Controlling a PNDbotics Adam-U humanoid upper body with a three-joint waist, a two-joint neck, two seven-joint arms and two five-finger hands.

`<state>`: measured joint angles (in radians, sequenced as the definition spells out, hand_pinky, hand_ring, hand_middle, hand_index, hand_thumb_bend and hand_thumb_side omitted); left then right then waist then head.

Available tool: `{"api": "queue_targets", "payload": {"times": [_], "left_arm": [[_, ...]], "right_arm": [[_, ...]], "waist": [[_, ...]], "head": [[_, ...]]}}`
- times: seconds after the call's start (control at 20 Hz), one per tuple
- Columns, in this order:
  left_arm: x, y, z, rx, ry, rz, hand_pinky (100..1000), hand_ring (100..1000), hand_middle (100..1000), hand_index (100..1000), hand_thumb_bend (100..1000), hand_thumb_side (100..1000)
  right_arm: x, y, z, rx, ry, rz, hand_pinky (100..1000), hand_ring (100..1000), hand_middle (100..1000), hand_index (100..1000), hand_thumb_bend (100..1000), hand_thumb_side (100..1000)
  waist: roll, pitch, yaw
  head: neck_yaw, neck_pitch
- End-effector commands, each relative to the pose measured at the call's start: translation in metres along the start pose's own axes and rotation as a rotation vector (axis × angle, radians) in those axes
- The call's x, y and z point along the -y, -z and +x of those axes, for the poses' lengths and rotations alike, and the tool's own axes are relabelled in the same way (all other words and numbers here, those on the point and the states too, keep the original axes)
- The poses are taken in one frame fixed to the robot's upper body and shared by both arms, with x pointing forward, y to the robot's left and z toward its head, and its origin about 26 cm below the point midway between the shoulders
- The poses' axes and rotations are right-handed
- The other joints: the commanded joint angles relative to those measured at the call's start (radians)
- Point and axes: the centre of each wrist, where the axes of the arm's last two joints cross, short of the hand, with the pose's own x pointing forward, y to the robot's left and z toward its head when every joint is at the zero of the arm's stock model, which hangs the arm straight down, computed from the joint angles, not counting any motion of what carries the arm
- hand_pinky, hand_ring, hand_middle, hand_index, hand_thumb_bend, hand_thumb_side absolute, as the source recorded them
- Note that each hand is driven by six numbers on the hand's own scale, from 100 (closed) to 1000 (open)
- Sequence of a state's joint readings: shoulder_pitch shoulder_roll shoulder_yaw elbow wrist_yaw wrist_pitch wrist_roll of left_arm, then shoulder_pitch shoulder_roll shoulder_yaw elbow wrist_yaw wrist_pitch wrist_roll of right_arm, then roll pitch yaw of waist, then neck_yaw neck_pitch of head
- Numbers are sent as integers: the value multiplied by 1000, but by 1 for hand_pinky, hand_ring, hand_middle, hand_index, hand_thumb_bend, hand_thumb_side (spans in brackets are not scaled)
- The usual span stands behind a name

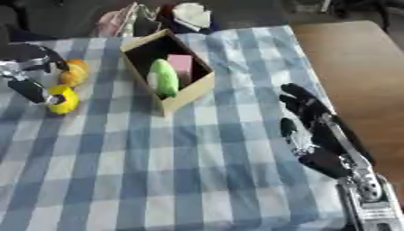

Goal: Pick up objects on the table and place them in the box.

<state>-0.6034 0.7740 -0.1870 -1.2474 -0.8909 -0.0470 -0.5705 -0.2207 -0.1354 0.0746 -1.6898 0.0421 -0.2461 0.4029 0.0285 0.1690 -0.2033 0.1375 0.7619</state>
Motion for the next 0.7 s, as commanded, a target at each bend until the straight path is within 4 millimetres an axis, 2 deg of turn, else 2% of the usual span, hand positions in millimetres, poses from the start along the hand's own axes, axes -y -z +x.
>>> {"api": "queue_targets", "payload": {"times": [0.05, 0.35, 0.5, 0.7], "left_arm": [[-2, -3, -10, -40, 8, 15, 741, 712, 762, 837, 409, 281], [21, 8, -7, -33, -9, -44, 732, 699, 752, 833, 397, 301], [27, 10, -5, -14, -9, -73, 674, 608, 655, 769, 383, 248], [22, 8, -3, 6, -7, -48, 615, 530, 562, 705, 348, 218]], "right_arm": [[5, 3, 6, 18, -23, -8, 1000, 966, 968, 1000, 100, 405], [5, 3, 6, 19, -22, -7, 1000, 966, 967, 1000, 100, 405], [5, 3, 6, 20, -23, -8, 1000, 966, 967, 1000, 100, 405], [5, 3, 6, 19, -23, -9, 1000, 966, 968, 1000, 100, 404]], "waist": [[8, -15, 0], [6, -14, 3], [3, -14, 4], [3, -14, 7]], "head": [[-3, 1], [-8, 1], [-9, 2], [-12, 4]]}}
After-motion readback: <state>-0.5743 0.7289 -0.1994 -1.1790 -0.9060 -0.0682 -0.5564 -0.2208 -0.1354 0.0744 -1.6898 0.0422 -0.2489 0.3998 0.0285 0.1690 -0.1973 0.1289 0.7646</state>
